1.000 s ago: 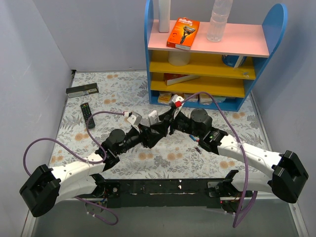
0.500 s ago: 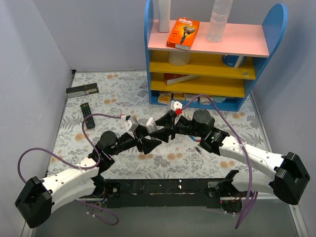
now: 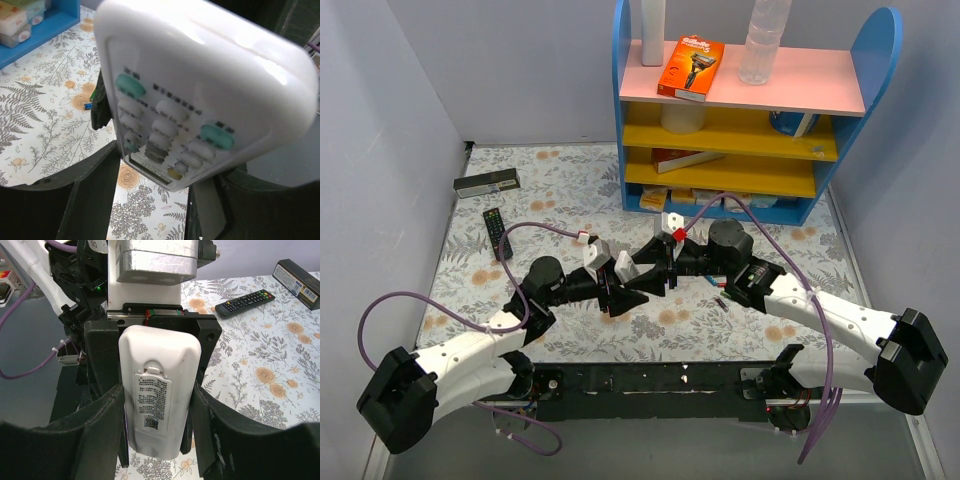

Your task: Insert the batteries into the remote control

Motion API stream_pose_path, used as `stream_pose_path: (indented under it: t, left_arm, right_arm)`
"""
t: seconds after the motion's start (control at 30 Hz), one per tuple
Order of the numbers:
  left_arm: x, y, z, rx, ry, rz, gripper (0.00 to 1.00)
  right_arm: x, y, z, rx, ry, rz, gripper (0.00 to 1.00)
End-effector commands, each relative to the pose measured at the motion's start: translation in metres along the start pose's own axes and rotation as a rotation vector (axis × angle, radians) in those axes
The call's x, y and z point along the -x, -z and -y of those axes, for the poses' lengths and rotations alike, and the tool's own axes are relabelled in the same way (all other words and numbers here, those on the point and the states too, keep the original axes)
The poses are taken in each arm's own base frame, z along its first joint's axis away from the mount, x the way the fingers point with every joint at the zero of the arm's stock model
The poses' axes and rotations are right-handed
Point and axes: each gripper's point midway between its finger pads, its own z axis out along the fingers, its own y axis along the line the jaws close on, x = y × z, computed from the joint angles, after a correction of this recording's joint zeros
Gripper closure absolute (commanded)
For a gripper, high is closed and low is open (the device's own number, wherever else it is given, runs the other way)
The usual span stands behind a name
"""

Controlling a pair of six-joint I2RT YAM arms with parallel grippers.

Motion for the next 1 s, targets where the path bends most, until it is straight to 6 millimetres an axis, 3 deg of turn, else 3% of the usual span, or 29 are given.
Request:
stream_pose_path:
  t: [0.0, 0.17, 0.2, 0.33, 0.4, 0.47, 0.5, 0.6, 0.8, 0.93, 0.97]
  left_arm:
    - [0.018, -0.005, 0.009, -0.064, -0.033, 0.02, 0.47]
    - [0.019, -0.006, 0.008, -0.057, -0.035, 0.023, 0.62]
    - [0.019, -0.006, 0.008, -0.058, -0.036, 0.022, 0.74]
    - [0.018, -0.005, 0.005, -0.039, -0.035, 0.02, 1.0]
    - [0.018, -0.004, 0.001, -0.012, -0.036, 0.031, 1.0]
    - [0.02, -0.003, -0.002, 0.009, -0.041, 0.043, 1.0]
    - [0.019, -0.003, -0.006, 0.032, -0.041, 0.045, 1.0]
    - [0.017, -0.001, -0.014, 0.081, -0.046, 0.049, 1.0]
    - [0.012, 0.004, -0.033, 0.185, -0.061, 0.049, 1.0]
    - [0.016, 0.006, -0.044, 0.247, -0.085, 0.053, 1.0]
    - [0.016, 0.007, -0.048, 0.268, -0.086, 0.055, 1.0]
  right_arm:
    - [0.026, 0.0, -0.004, 0.034, 0.08, 0.044, 0.99]
    - [0.023, -0.001, -0.002, 0.038, 0.092, 0.023, 0.99]
    - [0.02, -0.002, -0.002, 0.04, 0.087, 0.015, 0.99]
    - [0.021, -0.003, -0.001, 0.04, 0.086, 0.013, 0.99]
    - [0.022, -0.003, 0.0, 0.035, 0.087, 0.014, 0.97]
    - [0.023, -0.003, 0.0, 0.032, 0.087, 0.014, 0.88]
    - [0.024, -0.003, 0.001, 0.028, 0.085, 0.014, 0.71]
    - [0.028, -0.001, 0.004, -0.003, 0.068, 0.015, 0.37]
    - [0.05, 0.004, 0.012, -0.088, 0.029, 0.038, 0.16]
    - [0.066, 0.011, 0.027, -0.216, -0.067, 0.087, 0.15]
    - [0.069, 0.017, 0.044, -0.339, -0.149, 0.11, 0.15]
